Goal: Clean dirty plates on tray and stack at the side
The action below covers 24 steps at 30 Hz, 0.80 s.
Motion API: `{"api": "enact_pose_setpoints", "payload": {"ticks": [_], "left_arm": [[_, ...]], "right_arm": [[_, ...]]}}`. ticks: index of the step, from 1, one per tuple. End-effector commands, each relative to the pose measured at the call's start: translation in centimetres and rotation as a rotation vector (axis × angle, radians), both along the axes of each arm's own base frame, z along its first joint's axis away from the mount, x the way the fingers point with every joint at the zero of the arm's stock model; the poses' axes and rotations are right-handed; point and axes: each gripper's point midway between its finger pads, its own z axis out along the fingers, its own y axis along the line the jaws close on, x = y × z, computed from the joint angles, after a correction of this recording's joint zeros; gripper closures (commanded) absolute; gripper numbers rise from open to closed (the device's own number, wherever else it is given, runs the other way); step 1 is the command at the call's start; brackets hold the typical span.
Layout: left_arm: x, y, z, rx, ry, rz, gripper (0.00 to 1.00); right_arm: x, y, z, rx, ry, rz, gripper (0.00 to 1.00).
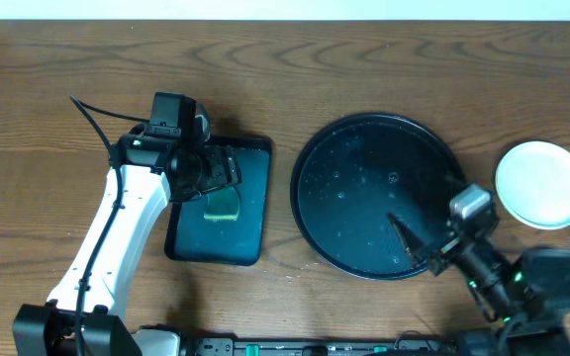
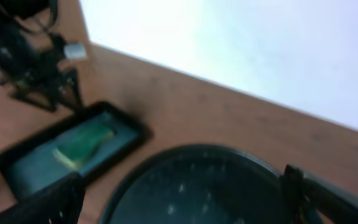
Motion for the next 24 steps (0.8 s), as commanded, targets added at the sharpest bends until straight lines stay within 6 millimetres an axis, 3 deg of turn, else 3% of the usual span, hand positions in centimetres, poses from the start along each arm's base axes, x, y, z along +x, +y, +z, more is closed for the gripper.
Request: {"api": "enact_pose_setpoints", "payload": {"ticks": [1,4,11,20,23,24], "left_arm": [[0.4,0.1,0.6,-0.008,-0.014,0.009,0.18],[0.4,0.1,0.6,-0.008,-0.014,0.009,0.18],[0.4,0.1,0.6,-0.008,-0.014,0.009,0.18],[0.4,0.1,0.6,-0.008,-0.014,0.009,0.18],[0.4,0.1,0.6,-0.008,-0.014,0.009,0.18],[0.4,0.1,0.6,-0.008,-0.014,0.009,0.18]], "right_arm": [[-0.1,-0.9,-3.0,-0.007,-0.098,-0.054,0.01],[-0.2,-1.4,-4.8,0.003,-0.177,-0.088,0.01],[0.3,-1.8,-6.7,0.022,-0.279,-0.116,0.01],[0.5,-2.2,-7.3,0.016,-0.258,-0.138,0.01],[0.6,-2.2,-8.5,0.005,-0.206,-0.137,0.01],[0.5,-2.2,-9.7,-0.007,-0.155,-0.137,0.01]]}}
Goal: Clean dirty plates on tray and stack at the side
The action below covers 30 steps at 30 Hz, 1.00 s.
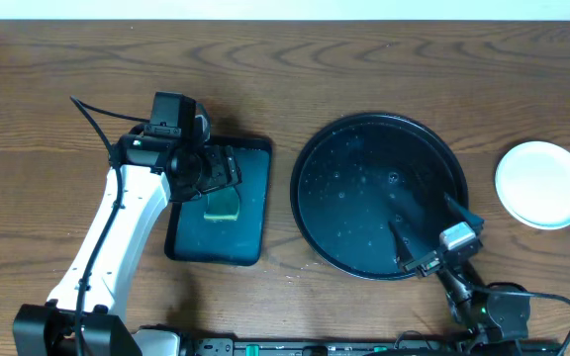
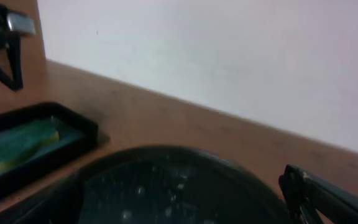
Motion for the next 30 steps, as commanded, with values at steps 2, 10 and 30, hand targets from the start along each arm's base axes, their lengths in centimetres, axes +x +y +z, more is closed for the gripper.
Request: {"api": "enact_pose_setpoints", "payload": {"ticks": [2,10,30], "left_arm": [[0.4,0.0,0.6,-0.009,-0.013,0.009,0.18],[0.3,0.1,0.7,-0.006,-0.018,0.008,0.18],[-6.0,5.2,13.9,0.164,-1.198,0.094,0.18]], "right_arm": [[0.0,-0.2,-1.3,-0.014,0.050,-0.011,0.01],[0.1,-0.2,-1.4,-0.014,0.052,-0.011,0.01],[0.1,-0.2,-1.4,-0.014,0.052,-0.011,0.01]]}}
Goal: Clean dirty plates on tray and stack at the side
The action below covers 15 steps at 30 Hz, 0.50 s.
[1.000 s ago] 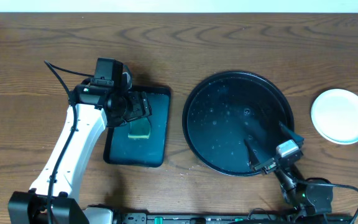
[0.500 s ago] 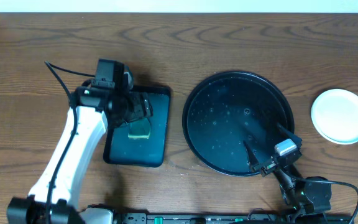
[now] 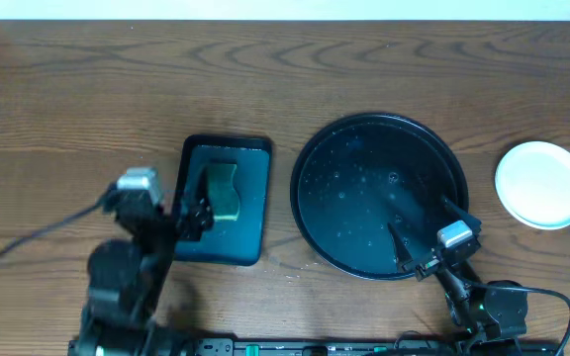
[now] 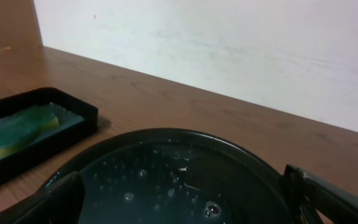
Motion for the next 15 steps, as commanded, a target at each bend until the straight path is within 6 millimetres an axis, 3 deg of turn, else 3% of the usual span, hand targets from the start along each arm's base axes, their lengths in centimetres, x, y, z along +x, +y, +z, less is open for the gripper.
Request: {"api": "enact_pose_setpoints", "payload": {"ticks": [1,8,15], "left_arm": [[-1.8,2.4,-0.6,0.040,-0.124,0.082,0.18],[-3.0,3.3,-2.5,0.025,-0.244,0.118,0.18],[-2.0,3.2,-4.6,0.014,-0.318,0.120,0.18]], "right_arm": [[0.0,-0.1,-0.1,-0.006,0.001,-0.004,0.01],[0.0,-0.1,-0.1,-0.006,0.001,-0.004,0.01],[0.0,-0.1,-0.1,-0.006,0.001,-0.004,0.01]]}}
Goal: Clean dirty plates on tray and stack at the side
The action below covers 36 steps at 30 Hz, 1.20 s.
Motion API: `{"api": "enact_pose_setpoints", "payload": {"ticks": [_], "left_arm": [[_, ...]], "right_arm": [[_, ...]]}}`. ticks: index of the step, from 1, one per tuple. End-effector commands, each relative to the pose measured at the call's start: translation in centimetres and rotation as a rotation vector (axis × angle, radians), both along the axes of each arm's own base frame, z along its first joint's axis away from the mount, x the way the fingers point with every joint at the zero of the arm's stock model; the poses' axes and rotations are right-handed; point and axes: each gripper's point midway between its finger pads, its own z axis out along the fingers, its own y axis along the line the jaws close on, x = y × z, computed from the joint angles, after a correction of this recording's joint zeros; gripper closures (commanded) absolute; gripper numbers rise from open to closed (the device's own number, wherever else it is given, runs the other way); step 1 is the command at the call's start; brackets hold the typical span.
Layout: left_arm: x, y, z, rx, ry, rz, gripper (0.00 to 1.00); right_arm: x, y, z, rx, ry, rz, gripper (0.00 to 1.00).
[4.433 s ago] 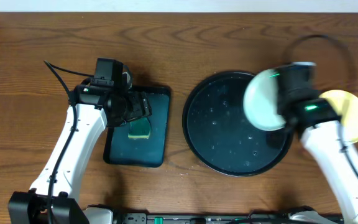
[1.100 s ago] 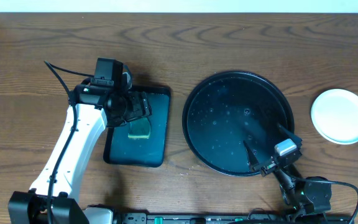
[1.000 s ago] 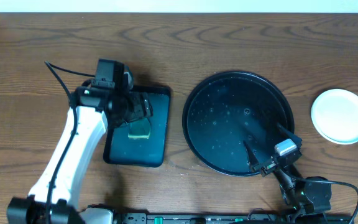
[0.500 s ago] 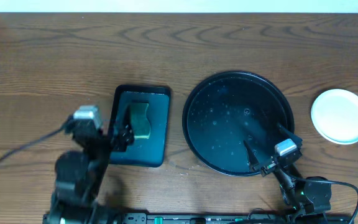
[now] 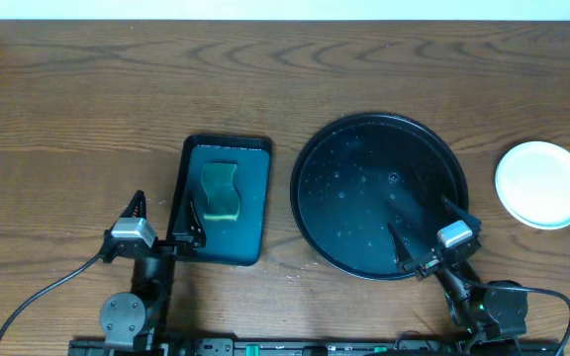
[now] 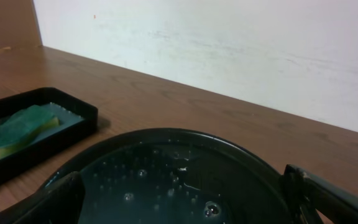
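A white plate [image 5: 542, 184] rests on the table at the right, beside the round black tray [image 5: 379, 195]. The tray's wet floor [image 6: 179, 180] shows only water drops. My right gripper [image 5: 426, 220] is open over the tray's front right part, its dark fingers [image 6: 55, 199] spread wide with nothing between them. A green and yellow sponge [image 5: 221, 190] lies in a black rectangular tray [image 5: 250, 203]. Low at the table's front, just left of that tray, my left gripper [image 5: 164, 216] stands open and empty.
The rectangular tray [image 6: 73, 112] with the sponge [image 6: 17, 127] sits left of the round tray. A pale wall runs behind the table's far edge. A cable trails from the left arm's base at the front left.
My left arm has dropped further back toward the table's front edge, its gripper now beside the rectangular tray's front left corner. The right gripper, sponge, trays and plate have not moved.
At first my left gripper was down on the sponge in the rectangular tray and my right gripper stood near the white plate. Then the right arm was pulled back to the round tray's front. Later the left arm had left the sponge and drawn back to the front.
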Motion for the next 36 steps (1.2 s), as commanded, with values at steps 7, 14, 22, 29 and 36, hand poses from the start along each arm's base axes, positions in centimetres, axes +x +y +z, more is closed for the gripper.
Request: {"api": "enact_pose_setpoints", "payload": {"ticks": [7,14,22,29,36], "left_arm": [[0.8,0.6,-2.8,0.014,-0.001,0.039,0.18],[0.9,0.6,-4.9,0.022,0.083,0.038,0.18],[0.7,0.6,-8.9,0.038,0.244,0.037,0.18],[0.7,0.6,-9.2,0.039,0.258,0.037,0.18],[0.7,0.6,-9.2,0.039,0.259,0.037,0.18]], "right_arm": [[0.0,-0.1,-0.1,-0.006,0.000,-0.004,0.01],[0.0,-0.1,-0.1,-0.006,0.000,-0.004,0.01],[0.0,-0.1,-0.1,-0.006,0.000,-0.004,0.01],[0.0,-0.1,-0.1,-0.006,0.000,-0.004,0.01],[0.0,-0.1,-0.1,-0.006,0.000,-0.004,0.01]]}}
